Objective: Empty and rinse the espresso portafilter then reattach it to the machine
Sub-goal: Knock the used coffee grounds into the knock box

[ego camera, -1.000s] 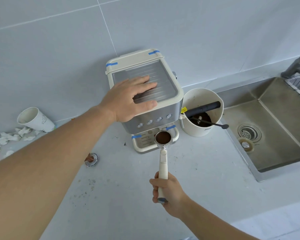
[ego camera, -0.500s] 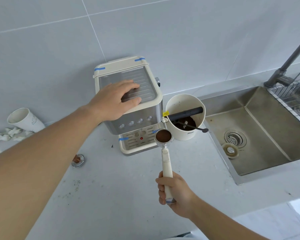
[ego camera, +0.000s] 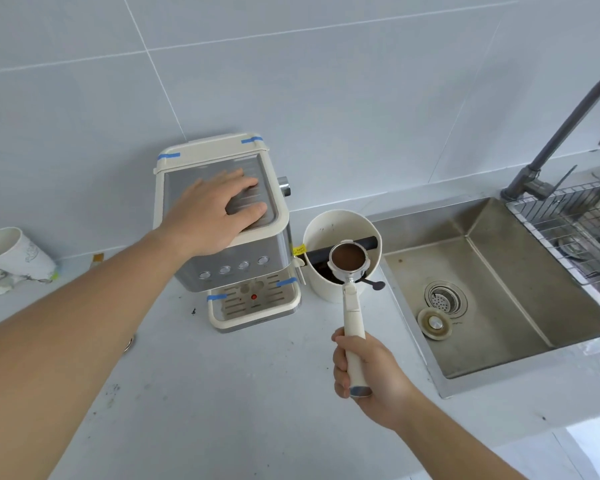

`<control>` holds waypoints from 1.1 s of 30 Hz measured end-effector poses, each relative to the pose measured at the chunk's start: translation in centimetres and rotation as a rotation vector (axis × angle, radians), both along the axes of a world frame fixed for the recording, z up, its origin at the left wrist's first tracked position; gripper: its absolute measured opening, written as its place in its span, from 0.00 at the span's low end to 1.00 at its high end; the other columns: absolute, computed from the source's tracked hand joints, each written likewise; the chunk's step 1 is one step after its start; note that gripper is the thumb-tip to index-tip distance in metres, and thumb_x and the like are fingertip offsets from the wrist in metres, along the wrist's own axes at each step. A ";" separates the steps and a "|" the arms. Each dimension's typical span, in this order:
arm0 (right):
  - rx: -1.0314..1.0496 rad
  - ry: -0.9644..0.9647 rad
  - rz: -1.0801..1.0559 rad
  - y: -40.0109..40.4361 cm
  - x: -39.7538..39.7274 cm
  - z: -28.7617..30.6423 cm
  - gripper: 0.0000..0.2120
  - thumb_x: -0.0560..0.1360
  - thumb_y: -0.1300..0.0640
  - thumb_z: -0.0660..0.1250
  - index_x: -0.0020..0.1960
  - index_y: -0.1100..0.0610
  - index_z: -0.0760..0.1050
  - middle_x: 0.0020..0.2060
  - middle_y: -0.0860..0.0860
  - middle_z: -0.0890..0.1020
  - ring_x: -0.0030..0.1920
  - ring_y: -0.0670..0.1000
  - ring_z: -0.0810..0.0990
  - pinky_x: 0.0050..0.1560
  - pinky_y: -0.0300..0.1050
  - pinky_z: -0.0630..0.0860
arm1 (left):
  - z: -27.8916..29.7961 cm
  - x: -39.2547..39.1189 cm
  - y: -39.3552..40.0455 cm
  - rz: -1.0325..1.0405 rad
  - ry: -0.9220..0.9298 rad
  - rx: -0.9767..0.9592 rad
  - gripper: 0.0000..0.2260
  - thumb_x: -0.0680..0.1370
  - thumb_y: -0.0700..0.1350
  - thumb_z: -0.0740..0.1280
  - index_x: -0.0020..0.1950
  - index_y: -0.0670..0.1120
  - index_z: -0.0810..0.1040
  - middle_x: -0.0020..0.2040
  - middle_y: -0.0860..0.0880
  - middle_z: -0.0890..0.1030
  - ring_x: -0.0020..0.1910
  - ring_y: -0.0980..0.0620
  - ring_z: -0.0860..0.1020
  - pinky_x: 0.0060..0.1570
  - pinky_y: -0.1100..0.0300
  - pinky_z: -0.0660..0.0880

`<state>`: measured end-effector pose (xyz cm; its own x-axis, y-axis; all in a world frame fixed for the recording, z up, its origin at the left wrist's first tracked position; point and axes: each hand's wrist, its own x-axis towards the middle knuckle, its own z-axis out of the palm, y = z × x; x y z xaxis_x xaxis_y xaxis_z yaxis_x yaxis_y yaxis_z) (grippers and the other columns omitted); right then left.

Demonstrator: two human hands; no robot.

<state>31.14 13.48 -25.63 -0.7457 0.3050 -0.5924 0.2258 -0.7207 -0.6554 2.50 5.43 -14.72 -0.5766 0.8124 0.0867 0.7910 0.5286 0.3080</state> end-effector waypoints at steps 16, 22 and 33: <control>0.344 -0.116 -0.125 4.2 -5.4 -0.4 0.19 0.73 0.69 0.70 0.60 0.57 0.71 0.41 0.59 0.73 0.31 0.55 0.75 0.30 0.45 0.76 | -0.5 -0.5 -0.1 0.011 -0.008 0.040 0.27 0.75 0.66 0.57 0.72 0.58 0.68 0.77 0.52 0.65 0.77 0.56 0.59 0.76 0.48 0.51; 0.584 -0.214 -0.160 4.4 -6.9 -0.7 0.15 0.74 0.63 0.69 0.59 0.56 0.70 0.40 0.59 0.75 0.30 0.53 0.74 0.29 0.43 0.75 | -0.2 -0.2 -0.1 0.027 -0.012 0.032 0.26 0.76 0.65 0.57 0.73 0.58 0.67 0.77 0.54 0.65 0.75 0.56 0.62 0.75 0.48 0.53; 0.890 -0.313 -0.041 3.6 -6.6 -2.3 0.25 0.76 0.64 0.64 0.68 0.47 0.63 0.46 0.51 0.75 0.35 0.51 0.77 0.27 0.39 0.72 | 0.0 0.0 -0.1 0.032 -0.016 0.020 0.25 0.77 0.64 0.58 0.74 0.58 0.67 0.78 0.55 0.62 0.76 0.57 0.59 0.76 0.49 0.50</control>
